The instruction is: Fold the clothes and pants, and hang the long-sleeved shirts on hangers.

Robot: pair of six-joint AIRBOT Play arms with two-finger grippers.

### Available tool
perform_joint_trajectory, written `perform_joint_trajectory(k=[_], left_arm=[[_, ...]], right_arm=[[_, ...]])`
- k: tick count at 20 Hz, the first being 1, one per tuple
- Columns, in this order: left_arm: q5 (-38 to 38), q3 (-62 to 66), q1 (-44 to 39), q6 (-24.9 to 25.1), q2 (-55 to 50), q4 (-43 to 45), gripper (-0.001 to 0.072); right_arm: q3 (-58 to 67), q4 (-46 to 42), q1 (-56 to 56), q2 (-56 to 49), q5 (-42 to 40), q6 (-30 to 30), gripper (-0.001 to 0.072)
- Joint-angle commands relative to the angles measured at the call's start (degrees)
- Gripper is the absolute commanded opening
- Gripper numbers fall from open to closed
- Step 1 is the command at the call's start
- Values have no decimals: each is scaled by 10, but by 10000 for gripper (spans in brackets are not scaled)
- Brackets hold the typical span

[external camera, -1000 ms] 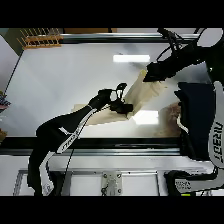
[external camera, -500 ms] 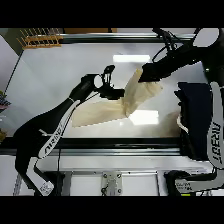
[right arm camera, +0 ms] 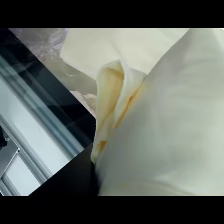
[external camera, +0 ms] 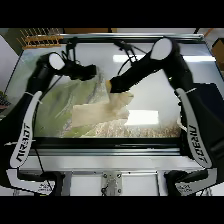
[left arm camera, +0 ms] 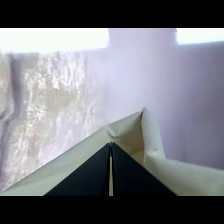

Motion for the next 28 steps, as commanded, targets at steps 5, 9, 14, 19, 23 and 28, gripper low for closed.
perform_joint_trajectory(k=[5, 9, 14, 19, 23, 28], left_arm=[[-48, 0, 129, 10, 80, -1, 6], [-49, 0, 162, 10, 106, -1, 6], [-43, 0, 168, 15, 115, 0, 6], [-3, -73, 168, 32, 169, 0, 6], [6, -216, 166, 39, 234, -1, 5], [39, -331, 144, 39, 284, -2, 5]], right_arm=[[0, 10, 139, -125, -163, 1, 17], [0, 53, 186, -196, -280, 0, 556], [0, 229, 185, -198, -360, -76, 650], [-46, 163, 61, -121, -257, -104, 648], [-189, 59, -73, -31, -221, -71, 648], [-355, 82, -164, -18, -222, -82, 720]])
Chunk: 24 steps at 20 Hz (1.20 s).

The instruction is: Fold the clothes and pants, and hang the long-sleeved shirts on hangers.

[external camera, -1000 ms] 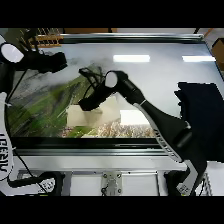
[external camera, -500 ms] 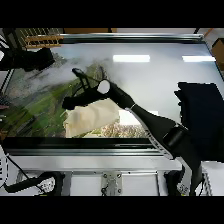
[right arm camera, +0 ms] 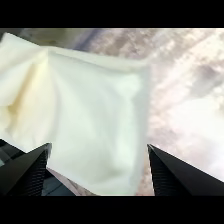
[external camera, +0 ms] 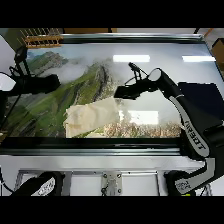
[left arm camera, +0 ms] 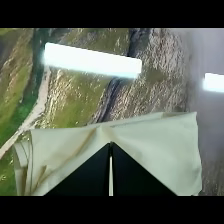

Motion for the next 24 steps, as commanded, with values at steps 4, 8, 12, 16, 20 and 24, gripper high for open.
perform_joint_trajectory(k=[4, 8, 12, 16, 20, 24], left_arm=[[37, -93, -13, 1, 41, -6, 6], [37, -93, -13, -5, 40, -7, 6], [37, -93, -13, -6, 40, -7, 6], [31, -93, -13, -6, 40, -7, 6], [30, -93, -13, -6, 40, -7, 6], [30, -93, -13, -6, 40, -7, 6]], right_arm=[[-120, 99, -27, -45, -19, -85, 720], [-120, 229, 31, -82, -88, -160, 720], [-115, 262, 82, -85, -116, -197, 544], [-83, 226, 63, -71, -48, -199, 12], [23, -11, -52, 12, 56, 30, 12], [94, -102, -191, 92, 94, 123, 12]])
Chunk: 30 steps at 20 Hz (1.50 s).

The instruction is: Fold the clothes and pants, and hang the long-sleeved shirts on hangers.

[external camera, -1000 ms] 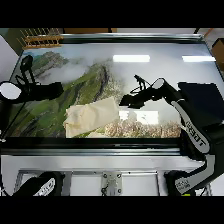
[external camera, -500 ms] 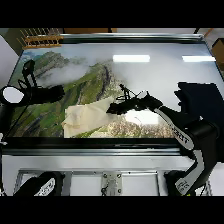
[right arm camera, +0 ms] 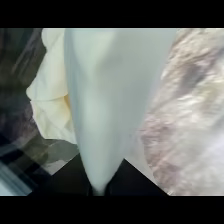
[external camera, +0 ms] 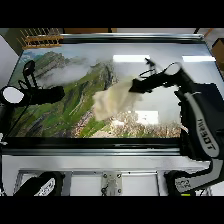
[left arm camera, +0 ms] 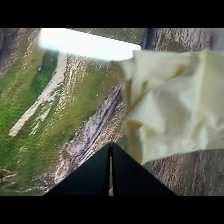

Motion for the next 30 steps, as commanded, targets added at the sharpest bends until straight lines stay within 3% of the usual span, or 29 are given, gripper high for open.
perform_joint_trajectory(k=[1, 8, 15, 19, 22, 25, 30], left_arm=[[-1, 0, 0, 1, 0, 0, 6], [-3, 0, 0, 1, 0, 0, 6], [-3, 0, 0, 1, 0, 0, 6], [-3, 0, 0, 1, 0, 1, 6], [-3, 0, 0, 1, 0, 1, 6], [-3, 0, 0, 2, 0, 1, 6], [-13, 0, 0, 2, 0, 2, 6]], right_arm=[[55, -89, -119, 59, 38, 103, 13], [79, -81, -313, 81, -37, 110, 12], [79, -62, -382, 155, -138, 109, 12], [78, -98, -407, 202, -98, 126, 12], [58, -264, -412, 238, -17, 184, 12], [-24, -375, -421, 284, 35, 199, 12], [-213, -412, -485, 357, 74, 200, 12]])
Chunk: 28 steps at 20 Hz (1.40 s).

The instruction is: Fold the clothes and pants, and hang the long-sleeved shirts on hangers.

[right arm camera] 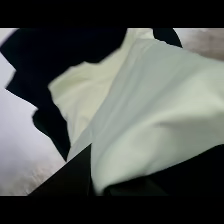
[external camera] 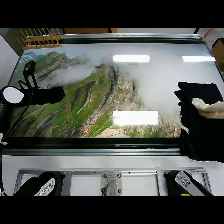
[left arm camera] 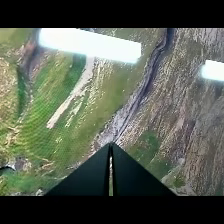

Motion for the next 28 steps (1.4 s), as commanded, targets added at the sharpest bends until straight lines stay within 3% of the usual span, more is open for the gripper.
perform_joint_trajectory(k=[1, 6, 7, 8, 9, 13, 16, 19, 23, 27, 28], left_arm=[[-7, 0, 0, 0, 0, 0, 6], [-11, 0, 0, 0, 0, 0, 5], [-11, 0, 0, 0, 0, 0, 6], [-12, 0, 0, 0, 0, 0, 5], [-13, 0, 0, 0, 0, 0, 6], [-17, 0, 0, 0, 0, 0, 6], [-19, 0, 0, 0, 0, 0, 6], [-19, 0, 0, 0, 0, 0, 6], [-20, 0, 0, 0, 0, 0, 6], [-23, 0, 0, 0, 0, 0, 6], [-23, 0, 0, 0, 0, 0, 6]], right_arm=[[-120, -61, -47, 52, 32, 6, 13], [-178, -75, -117, 76, 31, -20, 33], [-178, -75, -127, 76, 23, -22, 216], [-178, -75, -137, 76, 13, -31, 555], [-174, -80, -146, 76, 4, -45, 716], [-85, -44, -151, 79, -51, -66, 716], [-41, 153, -103, 97, -84, -152, 715], [-46, 332, 14, 117, -57, -226, 716], [-67, 324, 244, 118, -32, -239, 716], [-73, 241, 393, 108, -32, -239, 706], [-73, 236, 409, 108, -32, -239, 604]])
